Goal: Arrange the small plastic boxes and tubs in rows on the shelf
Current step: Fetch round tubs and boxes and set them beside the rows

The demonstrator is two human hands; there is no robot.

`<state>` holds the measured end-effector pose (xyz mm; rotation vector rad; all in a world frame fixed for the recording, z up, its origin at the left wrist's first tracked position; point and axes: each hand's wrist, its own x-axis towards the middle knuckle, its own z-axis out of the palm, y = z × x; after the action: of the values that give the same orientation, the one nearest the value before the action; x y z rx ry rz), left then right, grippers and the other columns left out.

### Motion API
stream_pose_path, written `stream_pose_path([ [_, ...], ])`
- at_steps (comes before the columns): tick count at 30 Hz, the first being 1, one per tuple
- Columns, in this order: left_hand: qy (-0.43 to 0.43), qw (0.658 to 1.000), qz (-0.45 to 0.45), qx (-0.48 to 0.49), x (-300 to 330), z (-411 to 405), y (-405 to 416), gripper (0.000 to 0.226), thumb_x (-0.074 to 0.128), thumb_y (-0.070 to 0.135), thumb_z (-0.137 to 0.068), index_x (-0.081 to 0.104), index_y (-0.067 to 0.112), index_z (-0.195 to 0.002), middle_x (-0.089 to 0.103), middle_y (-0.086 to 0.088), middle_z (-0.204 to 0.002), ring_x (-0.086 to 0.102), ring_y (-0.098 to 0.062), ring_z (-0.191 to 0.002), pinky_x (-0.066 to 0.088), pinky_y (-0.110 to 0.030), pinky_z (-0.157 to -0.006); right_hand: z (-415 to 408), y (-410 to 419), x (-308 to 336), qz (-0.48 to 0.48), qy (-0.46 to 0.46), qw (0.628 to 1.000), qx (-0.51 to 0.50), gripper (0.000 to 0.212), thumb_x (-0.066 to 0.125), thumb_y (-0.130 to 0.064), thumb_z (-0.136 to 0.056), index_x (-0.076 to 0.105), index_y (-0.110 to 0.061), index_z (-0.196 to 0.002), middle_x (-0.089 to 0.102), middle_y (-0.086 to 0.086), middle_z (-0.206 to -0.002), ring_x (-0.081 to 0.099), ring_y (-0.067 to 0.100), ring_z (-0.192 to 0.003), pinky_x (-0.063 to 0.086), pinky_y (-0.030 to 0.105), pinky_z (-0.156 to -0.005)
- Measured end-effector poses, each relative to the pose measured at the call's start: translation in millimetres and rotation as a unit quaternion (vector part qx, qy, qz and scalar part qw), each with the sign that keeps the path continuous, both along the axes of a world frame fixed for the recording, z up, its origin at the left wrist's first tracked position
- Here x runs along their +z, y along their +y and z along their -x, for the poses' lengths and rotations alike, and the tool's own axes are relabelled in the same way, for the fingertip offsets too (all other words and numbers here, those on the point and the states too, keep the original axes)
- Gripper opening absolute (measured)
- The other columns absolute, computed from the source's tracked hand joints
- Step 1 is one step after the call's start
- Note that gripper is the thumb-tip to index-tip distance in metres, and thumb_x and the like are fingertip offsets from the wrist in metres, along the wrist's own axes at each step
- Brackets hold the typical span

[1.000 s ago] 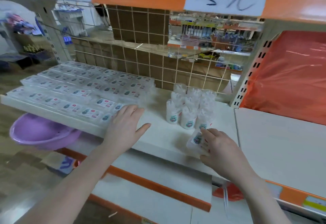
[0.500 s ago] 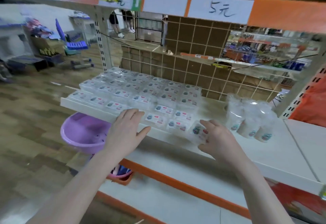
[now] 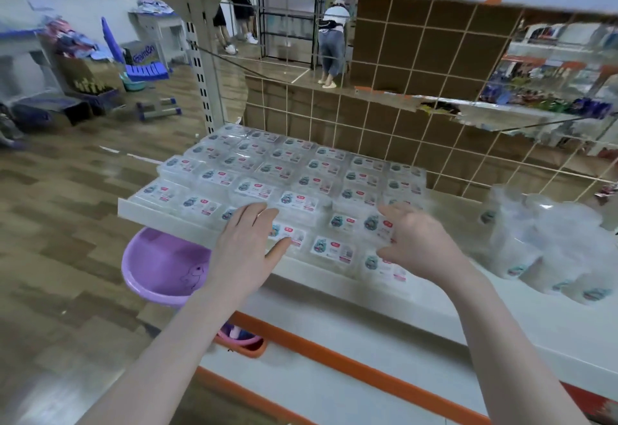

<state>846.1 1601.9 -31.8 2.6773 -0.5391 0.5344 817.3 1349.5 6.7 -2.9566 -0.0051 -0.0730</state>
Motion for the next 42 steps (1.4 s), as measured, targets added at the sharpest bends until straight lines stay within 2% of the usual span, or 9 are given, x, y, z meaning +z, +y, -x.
stream_pose_path([
  [3,-0.012,1.0,-0.004,0.012,-3,-18,4,0.043,0.075,0.026,-0.079,0.065,-0.001,-0.111,0.063,-0.019,-0.114,0.057,-0.038,-0.109,0.045,-0.046,-0.093,-22,7,-2,0.012,0.002,1.0,0.02,0.069,0.062,-0.021,-0.074,0.04,-0.02,-0.14,0.044,0.003,-0.142,0.05,0.023,-0.115,0.044,0.028,-0.088],
  [6,-0.023,1.0,-0.003,0.015,-8,-31,5,0.042,0.077,0.025,-0.076,0.065,-0.001,-0.108,0.064,-0.018,-0.111,0.059,-0.039,-0.105,0.047,-0.046,-0.091,-40,15,-4,0.013,0.006,0.999,0.041,0.069,0.061,-0.022,-0.076,0.037,-0.02,-0.141,0.043,0.001,-0.143,0.045,0.02,-0.122,0.041,0.025,-0.091],
  [10,-0.018,1.0,-0.001,0.019,-15,-39,7,0.042,0.079,0.024,-0.074,0.066,0.001,-0.107,0.064,-0.017,-0.11,0.059,-0.038,-0.106,0.047,-0.046,-0.091,-55,26,-10,0.021,0.006,0.998,0.066,0.065,0.061,-0.02,-0.076,0.041,-0.018,-0.137,0.05,0.004,-0.132,0.046,0.022,-0.119,0.044,0.031,-0.09],
  [20,-0.008,1.0,-0.006,-0.013,-19,-48,14,0.043,0.08,0.024,-0.073,0.067,0.001,-0.107,0.064,-0.017,-0.111,0.06,-0.038,-0.105,0.048,-0.047,-0.089,-62,35,-21,0.027,0.0,0.996,0.089,0.071,0.059,-0.015,-0.078,0.033,-0.019,-0.144,0.046,0.0,-0.14,0.04,0.018,-0.128,0.031,0.025,-0.104],
  [23,0.005,0.999,-0.003,-0.038,-18,-51,15,0.043,0.078,0.026,-0.074,0.066,0.003,-0.108,0.064,-0.016,-0.113,0.059,-0.036,-0.108,0.05,-0.048,-0.087,-54,36,-24,0.003,-0.002,0.998,0.061,0.069,0.062,-0.021,-0.08,0.035,-0.023,-0.143,0.042,-0.001,-0.142,0.038,0.017,-0.128,0.031,0.025,-0.103],
  [26,0.006,0.998,0.002,-0.057,-16,-54,18,0.044,0.079,0.027,-0.072,0.066,0.003,-0.107,0.064,-0.015,-0.112,0.061,-0.035,-0.107,0.052,-0.049,-0.083,-46,38,-27,-0.012,-0.028,0.999,0.015,0.052,0.062,-0.026,-0.083,0.048,-0.024,-0.133,0.048,0.0,-0.133,0.041,0.017,-0.122,0.037,0.027,-0.094],
  [29,-0.002,0.997,-0.007,-0.076,-14,-56,23,0.043,0.079,0.028,-0.072,0.067,0.004,-0.106,0.065,-0.014,-0.111,0.062,-0.035,-0.105,0.051,-0.046,-0.085,-43,42,-30,-0.002,-0.057,0.998,-0.006,0.04,0.06,-0.022,-0.085,0.057,-0.021,-0.124,0.053,0.0,-0.126,0.044,0.017,-0.117,0.034,0.024,-0.089],
  [39,0.046,0.99,0.01,-0.129,-8,-60,46,0.048,0.064,0.038,-0.086,0.06,0.006,-0.123,0.056,-0.011,-0.13,0.049,-0.031,-0.124,0.042,-0.047,-0.102,-29,61,-35,0.016,-0.072,0.995,-0.071,0.044,0.052,-0.028,-0.093,0.045,-0.028,-0.137,0.041,-0.008,-0.144,0.036,0.01,-0.131,0.03,0.021,-0.096],
  [42,0.047,0.987,0.004,-0.152,-8,-61,48,0.048,0.061,0.039,-0.087,0.059,0.008,-0.124,0.055,-0.009,-0.131,0.048,-0.029,-0.125,0.039,-0.044,-0.105,-16,70,-31,-0.007,-0.107,0.987,-0.117,0.04,0.058,-0.021,-0.091,0.054,-0.016,-0.13,0.052,0.003,-0.134,0.047,0.022,-0.124,0.04,0.035,-0.096],
])
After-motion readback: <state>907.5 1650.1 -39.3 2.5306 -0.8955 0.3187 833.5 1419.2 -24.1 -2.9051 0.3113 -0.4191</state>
